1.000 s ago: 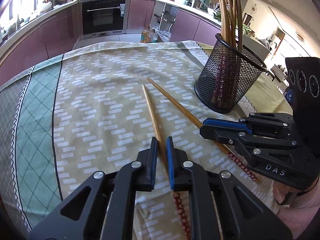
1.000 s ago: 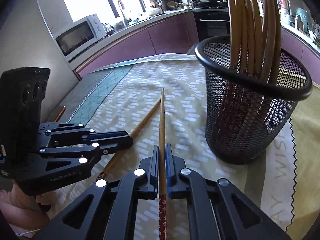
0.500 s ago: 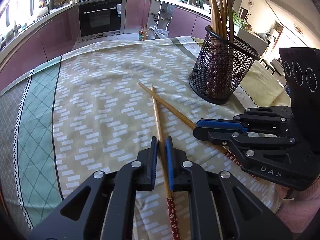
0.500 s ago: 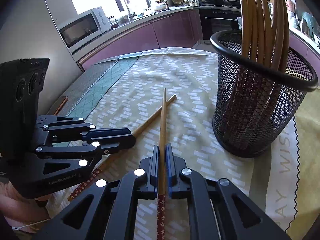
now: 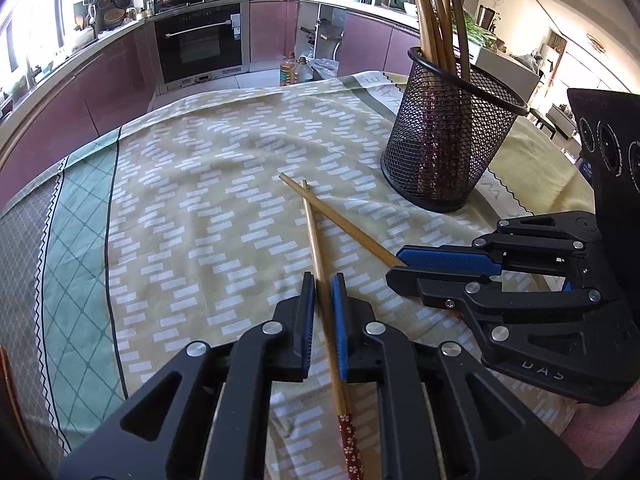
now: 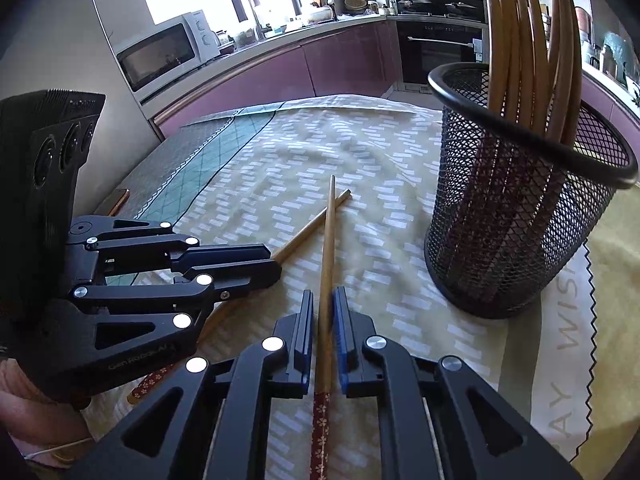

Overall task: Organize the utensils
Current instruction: 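Raise the left tool's chopstick toward the mesh cup while the right tool raises its own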

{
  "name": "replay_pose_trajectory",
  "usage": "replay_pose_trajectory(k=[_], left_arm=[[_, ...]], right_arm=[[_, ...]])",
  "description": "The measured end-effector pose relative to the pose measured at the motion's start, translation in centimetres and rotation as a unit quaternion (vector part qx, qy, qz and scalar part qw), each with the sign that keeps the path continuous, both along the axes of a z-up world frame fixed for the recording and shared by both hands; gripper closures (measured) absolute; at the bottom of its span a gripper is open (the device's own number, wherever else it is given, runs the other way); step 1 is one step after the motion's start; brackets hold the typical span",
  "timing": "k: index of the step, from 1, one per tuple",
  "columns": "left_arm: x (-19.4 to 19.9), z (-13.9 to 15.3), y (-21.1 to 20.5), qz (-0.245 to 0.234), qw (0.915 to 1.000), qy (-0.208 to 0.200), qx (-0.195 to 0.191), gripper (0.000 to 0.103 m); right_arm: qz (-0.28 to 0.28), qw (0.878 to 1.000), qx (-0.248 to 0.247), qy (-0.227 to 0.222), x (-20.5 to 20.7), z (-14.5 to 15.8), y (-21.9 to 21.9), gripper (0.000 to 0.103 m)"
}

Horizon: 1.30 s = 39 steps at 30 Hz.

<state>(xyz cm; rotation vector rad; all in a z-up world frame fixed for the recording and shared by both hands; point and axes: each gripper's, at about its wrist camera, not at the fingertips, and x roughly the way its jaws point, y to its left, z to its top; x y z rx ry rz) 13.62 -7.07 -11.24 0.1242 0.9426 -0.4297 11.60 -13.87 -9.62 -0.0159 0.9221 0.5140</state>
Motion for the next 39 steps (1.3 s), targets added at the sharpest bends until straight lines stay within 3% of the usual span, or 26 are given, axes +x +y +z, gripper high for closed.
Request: replay_pose_trajectory(k=[24,33,39], left_arm=[[-0.5,0.5,1.1,0.016,0.9997,0.000,-0.019,0.095],[-1.1,0.8,1.8,0.019,0.9991,0.004,-0.038,0.095],[-1.2,0.8,1.5,0.012,0.9992,0.005,-0.038,0.095]], right_arm=[[-0.010,0.999,0.037,-0.012,-0.7,1.5,-2.4,0.097],[-0.013,0.999,0.030,0.011,-0.4,0.4,-2.9,0.097],[-0.001,0.999,0.053,0.008,-0.6,0.7,-2.6,0.097]])
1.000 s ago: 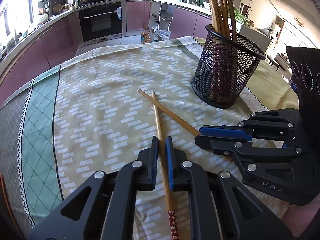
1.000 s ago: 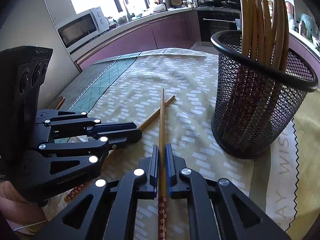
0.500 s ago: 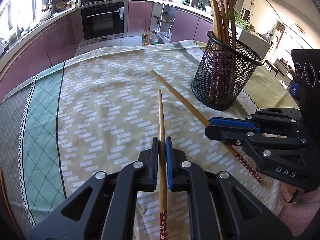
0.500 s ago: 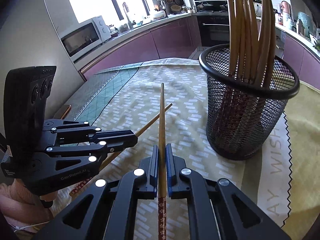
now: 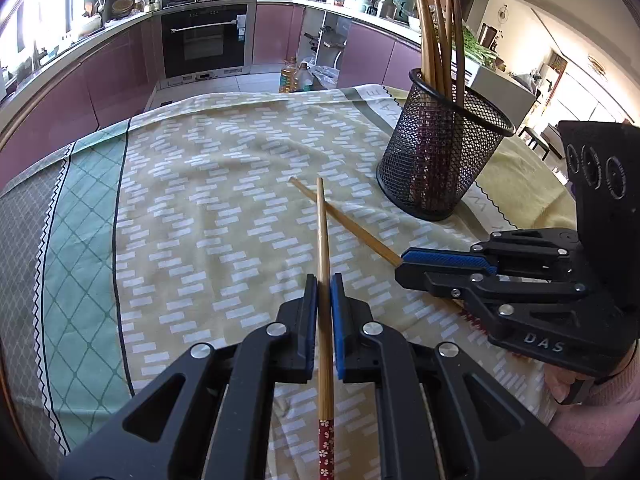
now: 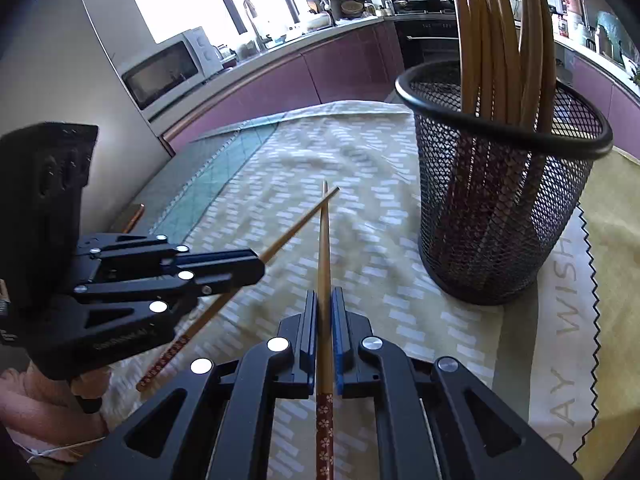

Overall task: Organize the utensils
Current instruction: 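Raise the left tool's chopstick toward the mesh cup while the right tool raises its own, then lift the left tool's chopstick upright above the cup while the right tool lifts its own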

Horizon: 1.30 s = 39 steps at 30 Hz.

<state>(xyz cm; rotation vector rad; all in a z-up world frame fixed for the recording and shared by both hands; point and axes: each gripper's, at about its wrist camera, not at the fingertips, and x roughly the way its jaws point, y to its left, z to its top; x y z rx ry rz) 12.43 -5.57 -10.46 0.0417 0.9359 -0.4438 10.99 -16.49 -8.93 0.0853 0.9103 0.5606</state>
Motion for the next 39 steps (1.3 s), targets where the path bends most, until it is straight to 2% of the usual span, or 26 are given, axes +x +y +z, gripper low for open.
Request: replay_pose_trajectory(k=[10,26,39], left_arm=[[0.4,-0.6,-0.3,-0.006,0.9999,0.016,0.001,0.094],[0.1,0.8,1.0,0.014,0.9997,-0.001,-0.018,0.095],[-1.1,3.1,2.2,0.013,0.9987,-0.023,-0.044,0.096]], right_arm=[[-0.001,1.000,0.018,-0.002,-0.1,0.3,-0.1,0.097],[-0.014,0.999,0.039,-0.004,-0.3,0.9,-1.4,0.097],[-0.010,0.998,0.049,-0.049,-2.1,3.3,-2.4,0.097]])
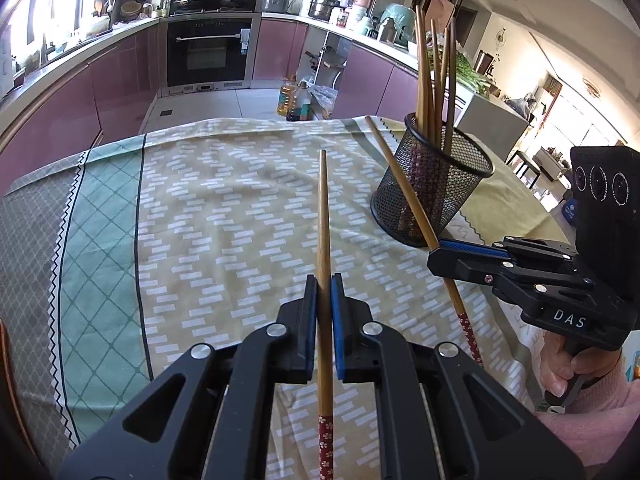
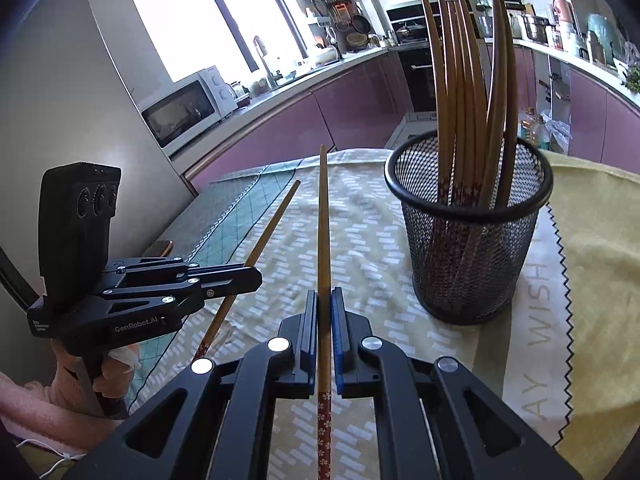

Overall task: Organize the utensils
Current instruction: 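Lift the left tool's chopstick upright above the cup while the right tool lifts its own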

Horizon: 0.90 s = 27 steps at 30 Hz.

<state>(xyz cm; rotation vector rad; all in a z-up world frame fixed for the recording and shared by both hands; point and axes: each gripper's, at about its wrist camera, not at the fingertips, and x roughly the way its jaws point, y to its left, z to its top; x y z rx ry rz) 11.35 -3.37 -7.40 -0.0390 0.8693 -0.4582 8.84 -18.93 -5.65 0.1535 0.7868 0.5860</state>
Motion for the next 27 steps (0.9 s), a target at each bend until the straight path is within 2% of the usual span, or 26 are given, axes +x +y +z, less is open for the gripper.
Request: replay_pose_trajectory(k=[13,27], left_arm=[[-1.4,3.3,0.5,-0.015,0.9988,-0.027,-0.037,0.096],[-2.2,5.1,0.6,-0.019,0.9974,-0.046,-0.052,0.096]], right_arm=[[-0.008,0.999,0.010,-0.048,-1.5,2.8,-1.0,0.097],[-0.012,0.997,0.018,-0.076,-1.9,4.6,-1.9,0.097]])
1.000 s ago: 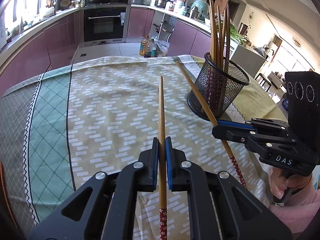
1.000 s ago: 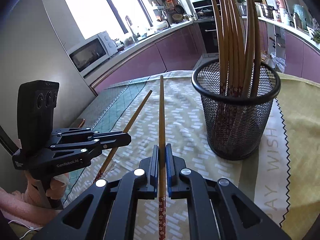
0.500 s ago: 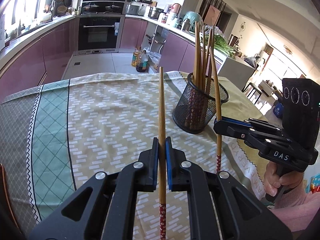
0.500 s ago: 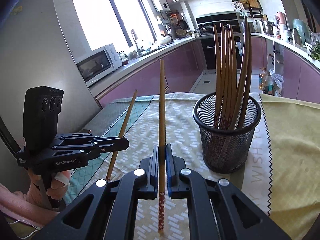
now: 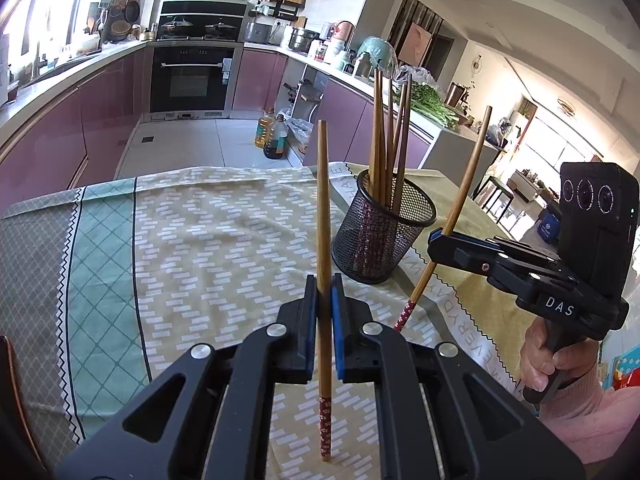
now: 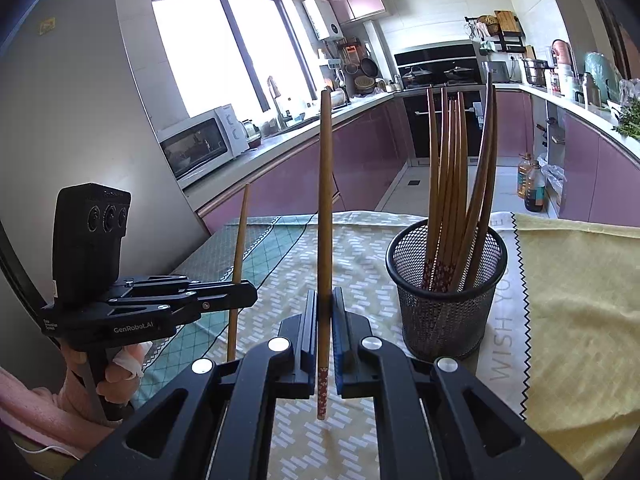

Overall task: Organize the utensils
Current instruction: 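Lift the left tool's chopstick upright above the cup while the right tool lifts its own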

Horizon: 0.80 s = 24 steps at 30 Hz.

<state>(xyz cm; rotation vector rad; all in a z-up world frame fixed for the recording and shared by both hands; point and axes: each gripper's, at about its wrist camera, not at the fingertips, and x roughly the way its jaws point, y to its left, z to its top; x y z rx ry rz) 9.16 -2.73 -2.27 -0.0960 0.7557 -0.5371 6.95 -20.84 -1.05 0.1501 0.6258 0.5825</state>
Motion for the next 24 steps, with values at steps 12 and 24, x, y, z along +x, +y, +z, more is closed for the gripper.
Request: replay_pose_trajectory(k=[12,24], left_arm=[[-0.1,1.1,-0.3,-0.001,0.9999,-0.014,-0.002,0.096],[-0.3,1.7,-0.8,-0.001,0.9996,-0.028,0.002,0.096]], right_arm=[[-0.007,1.000,0.001,-0.010,-0.1,0.5,-0.1,0.097],[-0.011,1.000,0.001,-0.019,-0.2,1.0,-0.4,0.097]])
